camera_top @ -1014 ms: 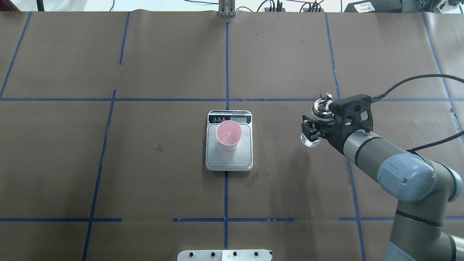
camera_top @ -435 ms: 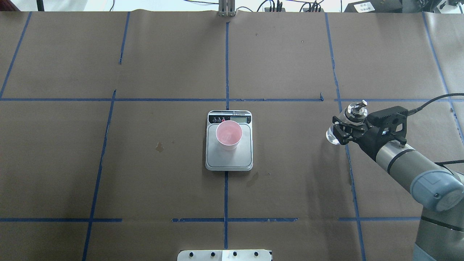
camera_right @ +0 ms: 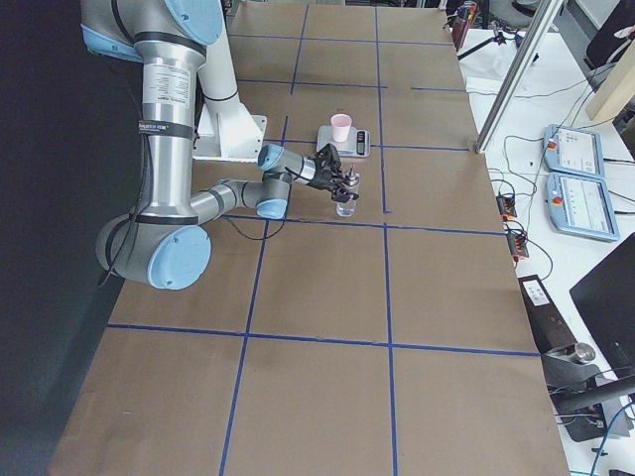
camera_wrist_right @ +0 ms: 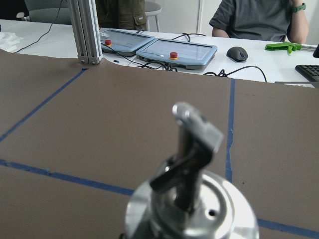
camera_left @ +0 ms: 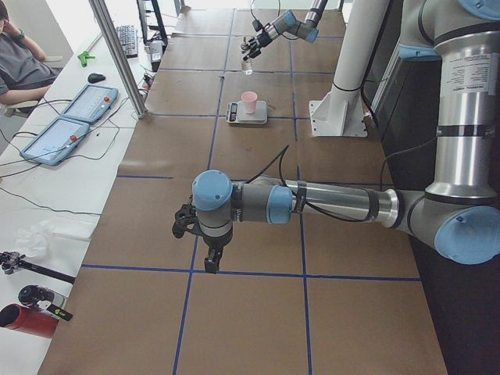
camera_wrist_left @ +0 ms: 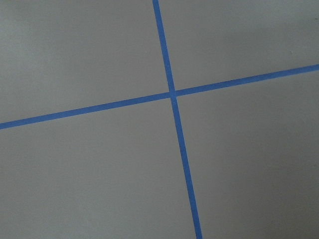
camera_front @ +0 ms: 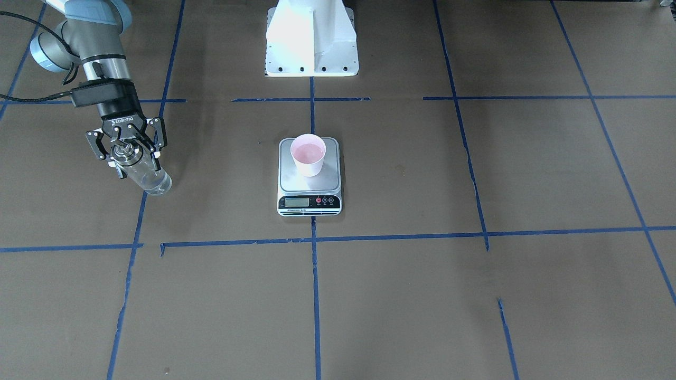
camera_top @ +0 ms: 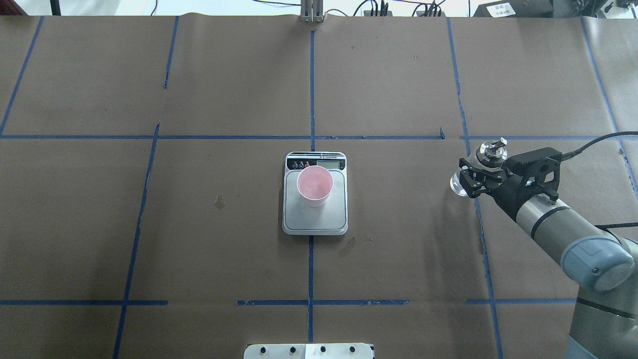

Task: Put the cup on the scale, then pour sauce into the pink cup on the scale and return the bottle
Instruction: 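Lower the sauce bottle onto the table with the right gripper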

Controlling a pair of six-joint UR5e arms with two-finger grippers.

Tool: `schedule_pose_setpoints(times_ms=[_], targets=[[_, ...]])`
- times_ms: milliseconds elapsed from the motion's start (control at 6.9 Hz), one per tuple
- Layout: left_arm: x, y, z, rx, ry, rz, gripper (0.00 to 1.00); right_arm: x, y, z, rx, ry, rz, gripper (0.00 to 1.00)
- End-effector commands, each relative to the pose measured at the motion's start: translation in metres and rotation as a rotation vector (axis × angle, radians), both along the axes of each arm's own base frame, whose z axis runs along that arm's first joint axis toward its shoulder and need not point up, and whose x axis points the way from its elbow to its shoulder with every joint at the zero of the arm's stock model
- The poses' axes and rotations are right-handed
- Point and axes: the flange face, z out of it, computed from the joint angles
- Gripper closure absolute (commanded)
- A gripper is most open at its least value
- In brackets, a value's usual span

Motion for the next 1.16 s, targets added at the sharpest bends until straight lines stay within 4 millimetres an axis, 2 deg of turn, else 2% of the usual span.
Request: schedule_pose_setpoints(times_ms=[0, 290, 580, 870, 1014], targets=[[0.000, 0.000, 0.000, 0.002, 0.000, 0.000, 0.00, -0.009, 0.000, 0.002, 0.000, 0.005, -0.003, 1.00], [0.000, -0.001, -0.001, 0.007, 0.000, 0.000, 0.00, -0.014, 0.003, 0.004, 0.005, 0.018, -0.008, 1.00], [0.000, -0.001, 0.000, 0.005, 0.000, 0.000, 0.00, -0.018, 0.004, 0.013, 0.000, 0.036, -0.015, 0.95], [0.000, -0.001, -0.001, 0.007, 0.000, 0.000, 0.00, -0.021, 0.003, 0.018, -0.002, 0.047, -0.014, 0.71], [0.000, -0.001, -0.001, 0.007, 0.000, 0.000, 0.00, -0.022, 0.003, 0.018, -0.001, 0.051, -0.017, 0.49]])
